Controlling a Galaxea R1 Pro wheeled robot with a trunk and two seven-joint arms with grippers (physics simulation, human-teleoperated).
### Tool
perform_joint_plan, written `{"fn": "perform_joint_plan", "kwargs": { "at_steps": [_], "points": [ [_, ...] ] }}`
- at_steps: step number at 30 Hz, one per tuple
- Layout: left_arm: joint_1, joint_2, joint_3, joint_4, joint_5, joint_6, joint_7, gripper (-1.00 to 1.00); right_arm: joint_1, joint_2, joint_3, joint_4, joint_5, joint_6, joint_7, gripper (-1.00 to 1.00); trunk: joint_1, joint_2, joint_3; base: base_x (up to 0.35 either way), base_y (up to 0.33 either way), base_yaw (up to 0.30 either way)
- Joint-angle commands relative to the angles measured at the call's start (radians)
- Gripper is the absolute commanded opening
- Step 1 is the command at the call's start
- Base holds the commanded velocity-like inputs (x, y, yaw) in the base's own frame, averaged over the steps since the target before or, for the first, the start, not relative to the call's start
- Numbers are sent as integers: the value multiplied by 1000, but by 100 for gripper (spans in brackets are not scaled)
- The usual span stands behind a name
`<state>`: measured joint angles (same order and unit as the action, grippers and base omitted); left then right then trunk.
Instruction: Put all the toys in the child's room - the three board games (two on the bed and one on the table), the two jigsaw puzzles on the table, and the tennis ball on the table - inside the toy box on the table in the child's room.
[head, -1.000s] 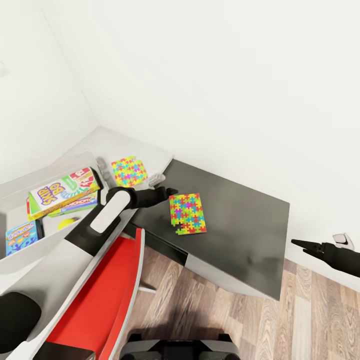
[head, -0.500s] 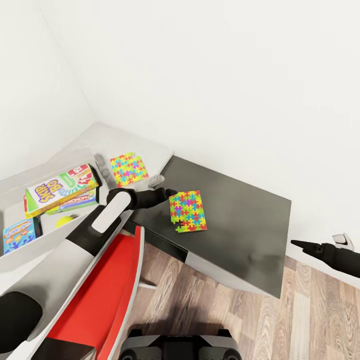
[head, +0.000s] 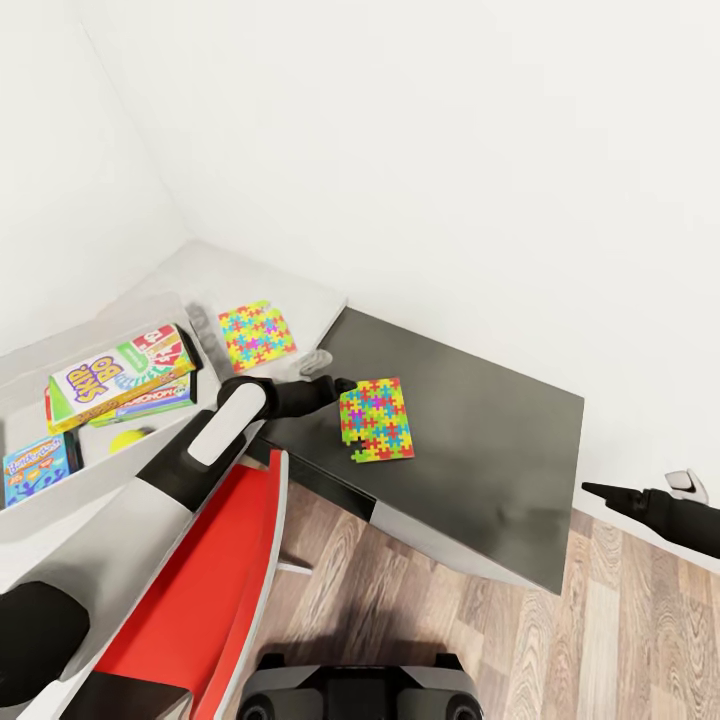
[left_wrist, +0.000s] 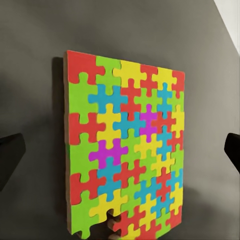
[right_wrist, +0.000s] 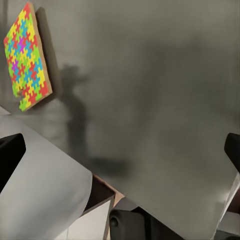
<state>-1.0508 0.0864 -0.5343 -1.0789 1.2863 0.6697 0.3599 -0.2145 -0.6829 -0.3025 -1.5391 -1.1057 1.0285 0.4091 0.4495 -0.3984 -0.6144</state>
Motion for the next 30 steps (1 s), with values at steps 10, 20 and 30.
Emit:
{"fn": "perform_joint_plan", "kwargs": {
  "at_steps": [10, 20, 30],
  "points": [
    [-3, -9, -3, 6, 11, -1, 11, 100, 2, 1, -1, -13, 9, 4, 10, 100, 1, -2, -2, 0, 0, 0],
    [-3, -11, -3, 8, 11, -1, 11, 100, 30, 3, -2, -36, 9, 3, 10, 100, 1, -2, -7, 0, 0, 0],
    [-3, -11, -3, 8, 11, -1, 11, 100, 35, 4, -2, -40, 9, 2, 10, 100, 1, -2, -21, 0, 0, 0]
  ]
}}
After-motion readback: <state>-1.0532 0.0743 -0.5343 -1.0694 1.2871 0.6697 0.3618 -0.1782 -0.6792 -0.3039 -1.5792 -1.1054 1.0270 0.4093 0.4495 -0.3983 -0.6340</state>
